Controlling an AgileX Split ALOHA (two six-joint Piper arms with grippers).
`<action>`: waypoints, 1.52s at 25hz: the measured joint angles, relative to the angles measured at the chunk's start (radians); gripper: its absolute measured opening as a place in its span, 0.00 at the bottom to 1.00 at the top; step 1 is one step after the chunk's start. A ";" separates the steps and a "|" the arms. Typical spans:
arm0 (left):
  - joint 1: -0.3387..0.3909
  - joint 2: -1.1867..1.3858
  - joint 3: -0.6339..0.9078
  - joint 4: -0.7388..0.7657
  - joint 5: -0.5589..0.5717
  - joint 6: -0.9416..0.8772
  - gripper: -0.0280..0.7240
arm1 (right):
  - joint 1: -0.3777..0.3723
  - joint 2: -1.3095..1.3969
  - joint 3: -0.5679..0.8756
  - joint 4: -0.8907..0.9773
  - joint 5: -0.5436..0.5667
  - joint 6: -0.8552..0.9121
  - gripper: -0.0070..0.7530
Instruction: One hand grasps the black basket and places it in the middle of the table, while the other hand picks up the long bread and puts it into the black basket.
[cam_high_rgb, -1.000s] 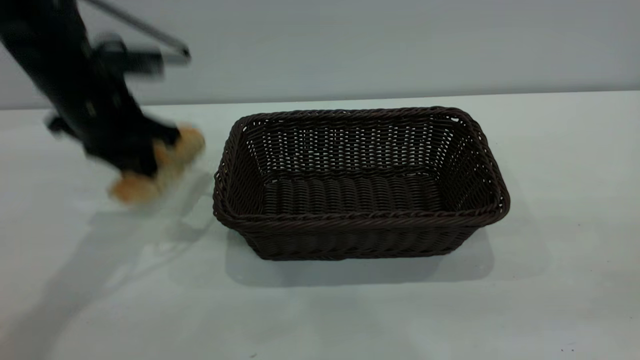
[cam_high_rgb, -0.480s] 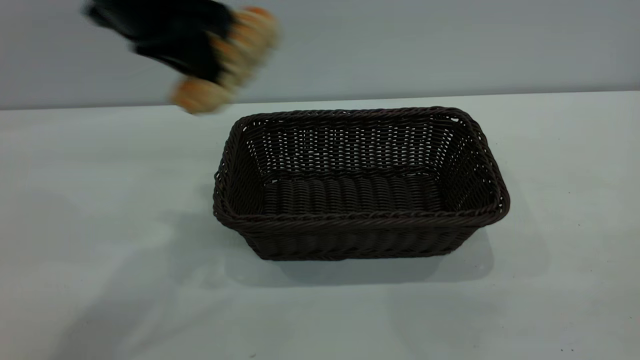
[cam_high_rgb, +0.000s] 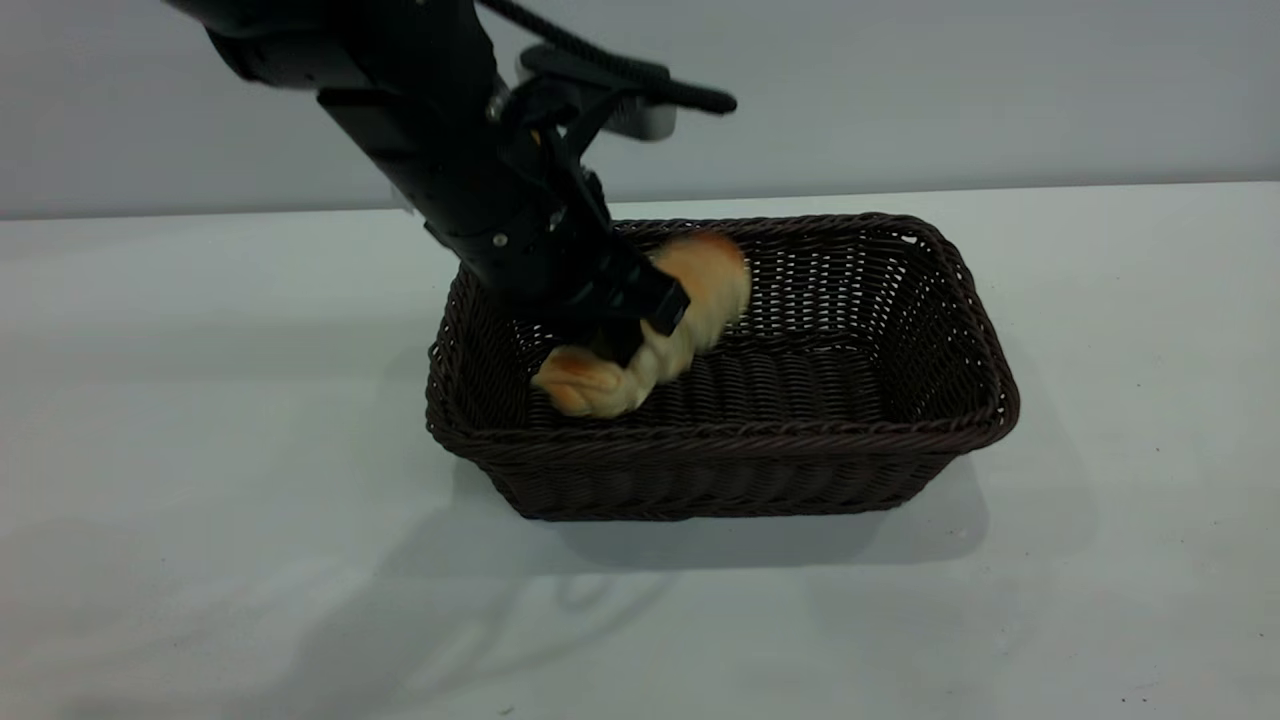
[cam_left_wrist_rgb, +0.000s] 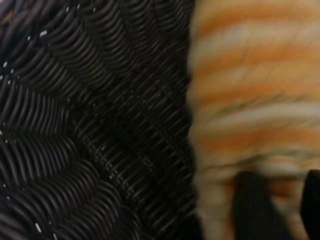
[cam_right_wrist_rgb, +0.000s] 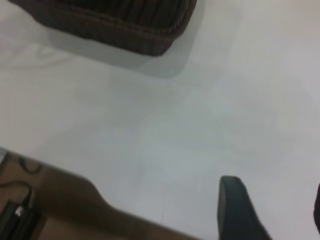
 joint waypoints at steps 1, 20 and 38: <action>0.001 0.000 0.000 0.000 0.000 0.000 0.51 | 0.000 -0.018 0.000 -0.001 0.000 0.000 0.52; 0.001 -0.674 0.003 0.145 0.644 -0.035 0.79 | 0.000 -0.094 0.000 -0.004 0.007 0.000 0.52; 0.001 -1.315 0.484 0.158 0.990 -0.179 0.79 | 0.000 -0.096 0.000 -0.004 0.007 0.000 0.52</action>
